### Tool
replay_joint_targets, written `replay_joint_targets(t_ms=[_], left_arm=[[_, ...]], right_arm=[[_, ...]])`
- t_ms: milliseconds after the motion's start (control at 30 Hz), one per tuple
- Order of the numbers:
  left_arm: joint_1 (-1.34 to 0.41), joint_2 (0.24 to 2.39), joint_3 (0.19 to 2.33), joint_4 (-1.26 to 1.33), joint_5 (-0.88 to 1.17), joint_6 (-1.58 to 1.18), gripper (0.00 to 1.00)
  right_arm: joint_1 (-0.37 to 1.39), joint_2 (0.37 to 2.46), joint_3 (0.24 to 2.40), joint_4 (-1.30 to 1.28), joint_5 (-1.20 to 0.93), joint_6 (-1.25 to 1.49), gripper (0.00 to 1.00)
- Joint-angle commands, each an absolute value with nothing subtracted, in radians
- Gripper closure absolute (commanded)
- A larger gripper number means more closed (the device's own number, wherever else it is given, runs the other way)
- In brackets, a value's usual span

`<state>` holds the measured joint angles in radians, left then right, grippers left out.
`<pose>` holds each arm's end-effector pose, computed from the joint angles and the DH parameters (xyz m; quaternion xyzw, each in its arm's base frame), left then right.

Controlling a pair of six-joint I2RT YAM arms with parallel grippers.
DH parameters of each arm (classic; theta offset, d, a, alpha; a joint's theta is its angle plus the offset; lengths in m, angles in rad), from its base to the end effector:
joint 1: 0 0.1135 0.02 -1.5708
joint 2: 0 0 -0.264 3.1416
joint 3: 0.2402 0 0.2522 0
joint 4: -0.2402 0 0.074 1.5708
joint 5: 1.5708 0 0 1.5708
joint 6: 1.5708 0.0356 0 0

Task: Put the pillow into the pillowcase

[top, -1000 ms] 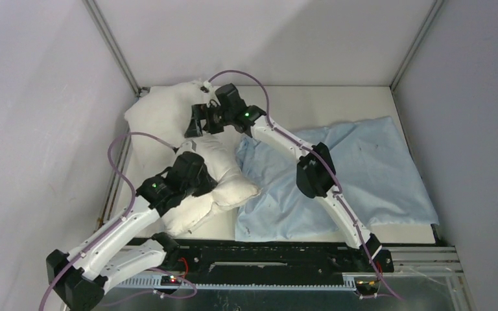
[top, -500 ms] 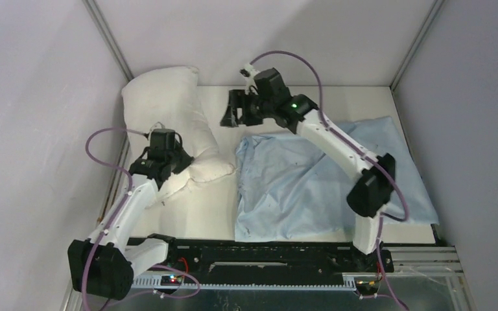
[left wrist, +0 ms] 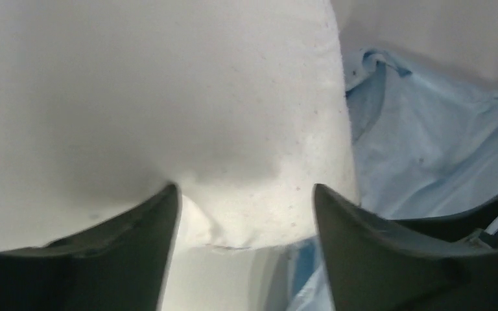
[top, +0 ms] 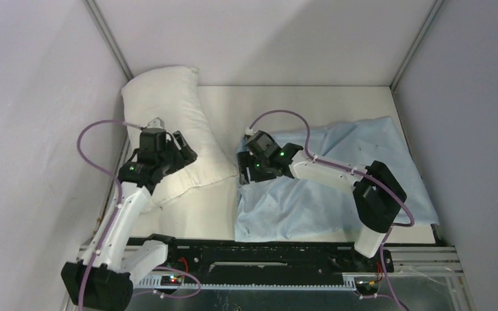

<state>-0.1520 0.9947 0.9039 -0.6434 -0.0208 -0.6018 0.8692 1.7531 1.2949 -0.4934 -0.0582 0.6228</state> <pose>0.2047 -0.0306 0.2990 -0.2079 0.8898 -0.1407 0.3812 0.2422 0.2898 0.2294 -0.1258 0.9437 0.2270 0.2049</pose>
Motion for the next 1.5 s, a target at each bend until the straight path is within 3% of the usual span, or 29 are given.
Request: replay_joint_targets(t_ms=[0,33,100,200,567,600,633,667,700,733,800,1000,1200,1367,1467], left_arm=[[-0.144,0.885,0.993,-0.769,-0.146,-0.513,0.14],[-0.144,0.863,0.989,-0.796,-0.171,-0.509,0.05],[-0.144,0.83,0.973,-0.839,-0.218,-0.507,0.0],[-0.144,0.798,0.929,-0.878,-0.306,-0.513,0.0],[-0.144,0.864,0.761,-0.802,-0.521,-0.608,0.0],[-0.145,0.884,0.752,-0.783,-0.506,-0.612,0.02],[-0.144,0.908,0.745,-0.763,-0.486,-0.613,0.1],[-0.144,0.929,0.74,-0.747,-0.457,-0.613,0.24],[-0.145,0.942,0.734,-0.731,-0.421,-0.612,0.54],[-0.152,0.945,0.729,-0.719,-0.388,-0.615,0.72],[-0.19,0.925,0.729,-0.72,-0.35,-0.634,0.98],[-0.52,0.862,0.799,-0.773,-0.355,-0.82,1.0],[-0.81,0.941,0.91,-0.784,-0.431,-0.948,1.0],[-0.768,0.993,0.934,-0.801,-0.479,-0.9,1.0],[-0.656,0.991,0.947,-0.784,-0.448,-0.807,0.9]], right_arm=[[0.905,1.703,1.302,-0.419,0.077,0.64,0.28],[0.904,1.713,1.303,-0.418,0.081,0.64,0.3],[0.904,1.735,1.303,-0.408,0.068,0.636,0.36],[0.914,1.761,1.303,-0.391,0.043,0.635,0.4],[1.013,1.857,1.302,-0.358,0.035,0.599,0.4],[1.013,1.87,1.302,-0.351,0.023,0.598,0.4],[1.011,1.883,1.303,-0.341,0.014,0.6,0.4],[1.008,1.895,1.307,-0.338,0.011,0.6,0.4],[1.005,1.908,1.316,-0.338,0.012,0.598,0.41],[0.999,1.92,1.326,-0.345,0.013,0.595,0.43],[0.984,1.931,1.342,-0.364,0.019,0.597,0.47],[0.929,1.913,1.365,-0.358,0.012,0.583,0.49],[0.912,1.975,1.512,-0.444,-0.017,0.545,0.49],[0.921,2.018,1.604,-0.511,-0.009,0.53,0.48],[0.918,1.996,1.581,-0.51,-0.002,0.53,0.45]])
